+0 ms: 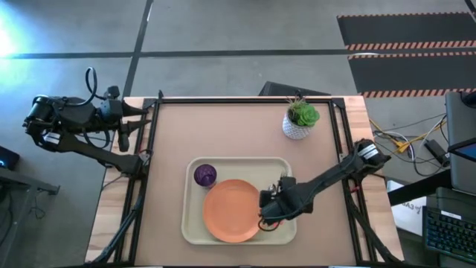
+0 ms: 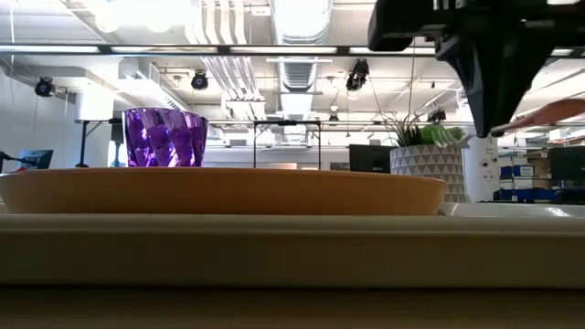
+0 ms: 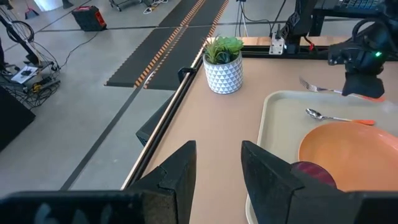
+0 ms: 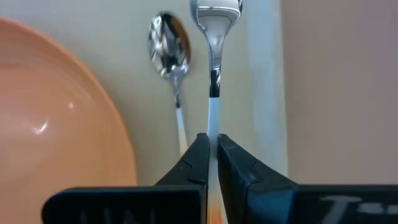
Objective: Pick and place plate/cup/fork/spoon on tray
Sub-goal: Put the orange fork on the white tray to the right of the orange spoon
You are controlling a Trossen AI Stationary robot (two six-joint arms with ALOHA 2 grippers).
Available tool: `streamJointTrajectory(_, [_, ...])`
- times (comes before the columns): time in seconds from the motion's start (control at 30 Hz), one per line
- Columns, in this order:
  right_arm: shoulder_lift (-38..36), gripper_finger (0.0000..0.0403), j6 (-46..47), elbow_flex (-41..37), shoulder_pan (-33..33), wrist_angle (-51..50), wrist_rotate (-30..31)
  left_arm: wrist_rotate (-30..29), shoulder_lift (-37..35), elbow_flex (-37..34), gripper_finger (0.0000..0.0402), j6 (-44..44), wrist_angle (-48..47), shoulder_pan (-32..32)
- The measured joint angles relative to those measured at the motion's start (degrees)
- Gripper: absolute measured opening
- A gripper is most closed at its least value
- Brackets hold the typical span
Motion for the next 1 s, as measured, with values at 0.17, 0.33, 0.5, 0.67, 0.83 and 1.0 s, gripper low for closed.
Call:
streamJointTrajectory(0.17, [-2.4,0.0008,-1.9,-7.3,0.0,7.0,-0.2,0.0,0.0,0.0,0.0111,0.0,0.0,0.0])
streamJointTrajectory(0.33, [-5.2,0.0008,-3.5,-14.3,0.0,14.3,-0.8,0.0,0.0,0.0,0.0111,-0.1,0.0,0.0])
streamJointTrajectory(0.5, [-6.2,0.0008,-3.8,-19.6,0.0,20.7,-1.2,0.0,0.0,0.0,0.0111,-0.2,0.0,0.0])
streamJointTrajectory(0.67, [-6.3,0.0008,-4.3,-23.6,0.0,26.7,-1.2,0.0,0.0,0.0,0.0111,-0.2,0.0,0.0])
streamJointTrajectory(0.83, [-6.4,0.0008,-5.1,-26.6,0.0,32.0,-2.5,0.0,0.0,0.0,0.0111,-0.2,0.0,0.0])
streamJointTrajectory(1.0, [-6.4,0.0008,-5.9,-26.7,0.0,32.4,-2.5,0.0,0.0,0.0,0.0111,-1.1,0.0,0.0])
